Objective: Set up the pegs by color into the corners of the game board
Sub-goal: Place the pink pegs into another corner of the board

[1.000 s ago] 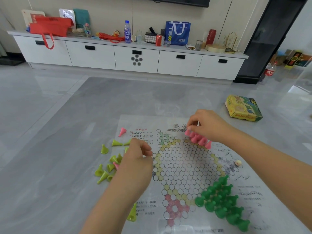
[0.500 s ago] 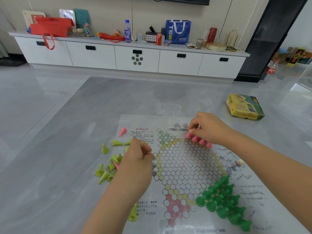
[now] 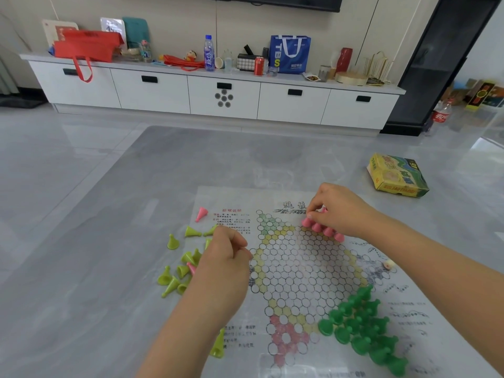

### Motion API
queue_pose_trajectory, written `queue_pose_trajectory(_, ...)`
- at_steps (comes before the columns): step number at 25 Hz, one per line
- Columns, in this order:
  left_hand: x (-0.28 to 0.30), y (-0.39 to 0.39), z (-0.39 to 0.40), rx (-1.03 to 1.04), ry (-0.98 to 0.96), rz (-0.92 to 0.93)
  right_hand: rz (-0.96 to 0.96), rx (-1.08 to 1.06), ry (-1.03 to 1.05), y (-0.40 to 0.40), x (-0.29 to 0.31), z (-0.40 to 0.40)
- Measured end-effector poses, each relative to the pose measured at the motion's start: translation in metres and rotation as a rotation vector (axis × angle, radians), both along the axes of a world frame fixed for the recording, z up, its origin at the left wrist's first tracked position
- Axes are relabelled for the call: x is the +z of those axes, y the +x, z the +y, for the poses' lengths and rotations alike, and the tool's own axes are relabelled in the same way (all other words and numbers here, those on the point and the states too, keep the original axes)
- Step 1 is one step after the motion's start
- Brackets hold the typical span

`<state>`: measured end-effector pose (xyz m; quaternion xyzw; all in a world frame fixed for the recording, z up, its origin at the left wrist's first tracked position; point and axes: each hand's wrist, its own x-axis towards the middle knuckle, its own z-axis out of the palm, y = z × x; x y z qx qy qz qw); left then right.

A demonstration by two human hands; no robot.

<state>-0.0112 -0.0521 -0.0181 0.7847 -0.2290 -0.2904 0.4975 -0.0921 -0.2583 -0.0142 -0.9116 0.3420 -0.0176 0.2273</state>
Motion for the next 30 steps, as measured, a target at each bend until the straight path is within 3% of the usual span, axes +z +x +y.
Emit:
queue_pose_trajectory(6,-0.003,0.002,0.003,-0.065,-0.040,0.012,-0.066,0.069,-0.108,0.008,0.008,0.005)
queue_pose_trajectory(9,-0.001,0.005,0.008,-0.047,-0.047,-0.056,-0.003,0.270,-0.230,0.030,0.009,0.027)
queue_pose_trajectory(14,0.006,0.018,0.022,0.091,-0.159,-0.105,-0.021,0.494,-0.225,0.085,-0.005,0.068)
queue_pose_trajectory(17,0.005,0.031,0.030,0.223,-0.228,-0.035,-0.028,0.555,-0.266,0.118,-0.014,0.084)
queue_pose_trajectory(22,0.011,0.039,0.039,0.319,-0.286,0.068,0.040,0.498,-0.327,0.141,-0.029,0.084)
queue_pose_trajectory(27,0.013,0.040,0.040,0.321,-0.267,0.124,0.033,0.388,-0.260,0.134,-0.018,0.082)
queue_pose_trajectory(30,0.013,0.038,0.040,0.315,-0.277,0.134,-0.254,0.228,0.113,0.116,0.007,0.099)
